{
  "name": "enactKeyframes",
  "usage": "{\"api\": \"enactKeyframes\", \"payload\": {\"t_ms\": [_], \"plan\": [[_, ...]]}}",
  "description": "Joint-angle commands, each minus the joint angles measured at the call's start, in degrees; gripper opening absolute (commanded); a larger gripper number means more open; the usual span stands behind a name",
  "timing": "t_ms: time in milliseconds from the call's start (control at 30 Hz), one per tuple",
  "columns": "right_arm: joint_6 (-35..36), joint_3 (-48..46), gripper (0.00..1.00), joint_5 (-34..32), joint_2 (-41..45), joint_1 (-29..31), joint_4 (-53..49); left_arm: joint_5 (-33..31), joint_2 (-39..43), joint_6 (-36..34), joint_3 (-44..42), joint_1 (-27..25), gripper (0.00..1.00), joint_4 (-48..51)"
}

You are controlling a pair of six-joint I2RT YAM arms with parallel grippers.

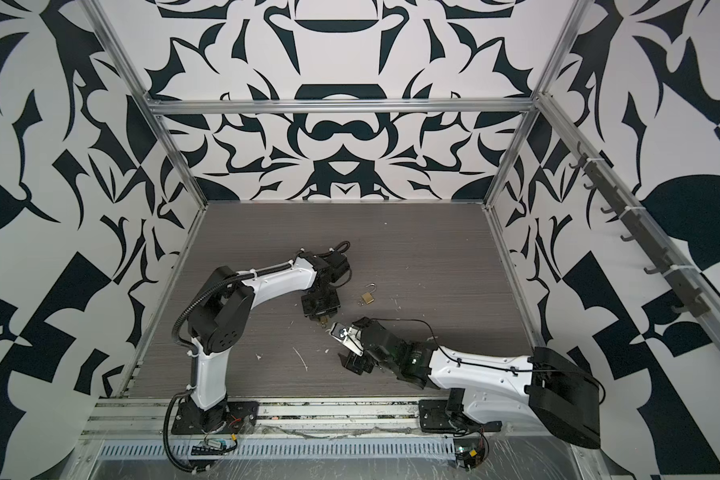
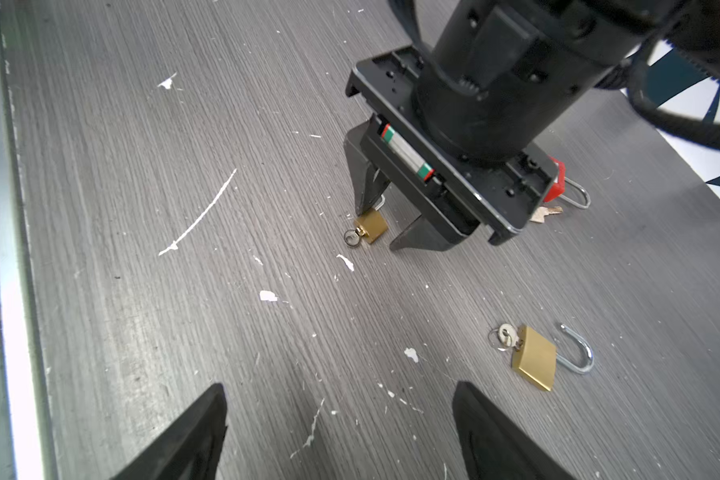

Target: Lock with the key

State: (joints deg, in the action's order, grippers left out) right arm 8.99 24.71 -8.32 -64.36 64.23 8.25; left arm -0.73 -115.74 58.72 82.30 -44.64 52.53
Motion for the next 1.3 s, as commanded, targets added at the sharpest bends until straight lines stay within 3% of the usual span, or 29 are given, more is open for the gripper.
{"api": "enactKeyframes", "payload": {"t_ms": [0,533,733,1100,1267], "plan": [[0.38,0.08,0.88,-1.46,0.29,0.24,1.74,-1.2,-0.89,0.96,1.49,-0.18,0.36,4.63],[1.7,0.51,0.88,-1.95,-0.24,0.26,1.51,0.82,-2.65,-0.04,2.41,-0.36,0.36,5.74],[2.12,0.6,0.88,-2.19,-0.14,0.28,1.65,0.84,-1.98,0.08,1.64,-0.36,0.3,5.63],[1.47,1.52,0.93,-16.15,6.77,-0.07,5.81,1.68,0.32,-1.51,-0.54,-0.36,0.0,2.48],[2.82,5.92,0.92,-25.37,10.73,-4.02,3.93,4.95,4.77,-8.84,-4.23,-0.36,0.0,-8.74]]}}
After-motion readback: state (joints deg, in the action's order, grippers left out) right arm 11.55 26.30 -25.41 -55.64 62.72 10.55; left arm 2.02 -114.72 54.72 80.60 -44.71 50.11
